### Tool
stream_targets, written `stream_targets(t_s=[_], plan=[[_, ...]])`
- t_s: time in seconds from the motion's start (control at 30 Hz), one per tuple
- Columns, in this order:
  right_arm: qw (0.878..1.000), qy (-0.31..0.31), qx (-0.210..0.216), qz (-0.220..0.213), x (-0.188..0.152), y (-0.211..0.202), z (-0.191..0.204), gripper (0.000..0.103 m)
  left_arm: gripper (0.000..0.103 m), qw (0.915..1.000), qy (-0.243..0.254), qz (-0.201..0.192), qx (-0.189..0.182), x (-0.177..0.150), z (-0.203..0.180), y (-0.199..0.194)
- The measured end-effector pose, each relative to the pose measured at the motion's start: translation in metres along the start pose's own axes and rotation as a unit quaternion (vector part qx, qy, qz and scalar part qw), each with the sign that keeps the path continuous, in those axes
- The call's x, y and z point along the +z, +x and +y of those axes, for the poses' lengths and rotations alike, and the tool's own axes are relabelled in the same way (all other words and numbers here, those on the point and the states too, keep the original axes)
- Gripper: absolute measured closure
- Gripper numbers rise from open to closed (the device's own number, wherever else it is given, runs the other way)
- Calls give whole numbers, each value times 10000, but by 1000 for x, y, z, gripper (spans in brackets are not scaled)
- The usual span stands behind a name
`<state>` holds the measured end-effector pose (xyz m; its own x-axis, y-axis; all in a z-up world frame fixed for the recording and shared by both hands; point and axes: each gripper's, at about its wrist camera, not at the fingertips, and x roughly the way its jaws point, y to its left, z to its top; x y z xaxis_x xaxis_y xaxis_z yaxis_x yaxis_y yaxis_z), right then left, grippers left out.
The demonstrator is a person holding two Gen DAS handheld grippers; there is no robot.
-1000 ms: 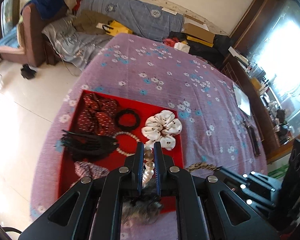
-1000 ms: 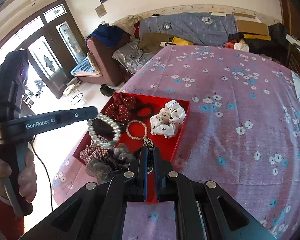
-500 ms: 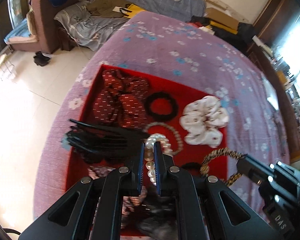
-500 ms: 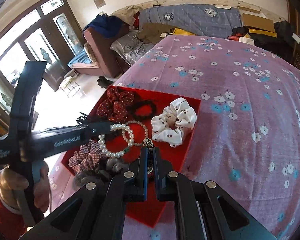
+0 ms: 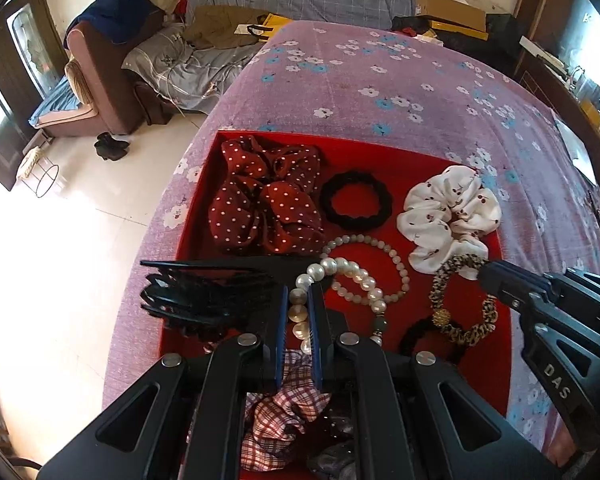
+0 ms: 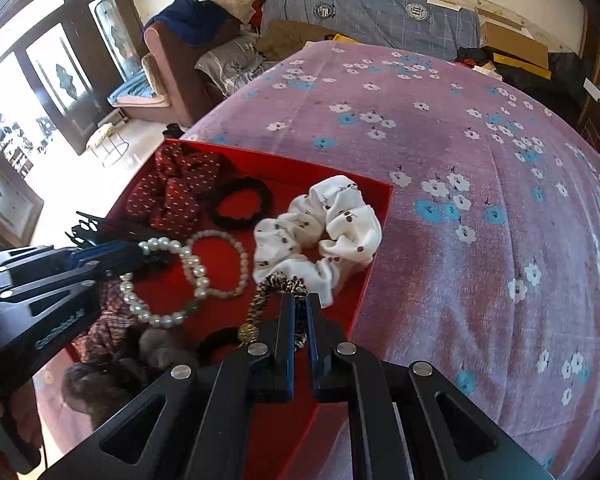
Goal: Organize jewelry
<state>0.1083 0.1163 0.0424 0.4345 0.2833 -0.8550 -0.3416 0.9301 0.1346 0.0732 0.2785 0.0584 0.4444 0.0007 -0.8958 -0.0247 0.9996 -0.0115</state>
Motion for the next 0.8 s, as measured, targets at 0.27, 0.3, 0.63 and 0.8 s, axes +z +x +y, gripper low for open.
stream_targets(t_s=[0.27, 0.3, 0.63, 0.8], plan=[[9999, -96, 32, -27, -1, -2, 4, 92, 72, 9997, -192, -148, -88, 2, 2, -18], [9999, -94, 48, -39, -1, -3, 4, 85, 65, 9995, -228, -217, -99, 3, 3, -23], [9994, -19, 142, -302, -4, -28, 4, 64, 53, 9968, -412, -662, 158, -1, 7, -65], [9993, 32, 141, -345, -13, -41, 1, 62, 41, 9925, -470, -989, 542, -11, 11, -86]])
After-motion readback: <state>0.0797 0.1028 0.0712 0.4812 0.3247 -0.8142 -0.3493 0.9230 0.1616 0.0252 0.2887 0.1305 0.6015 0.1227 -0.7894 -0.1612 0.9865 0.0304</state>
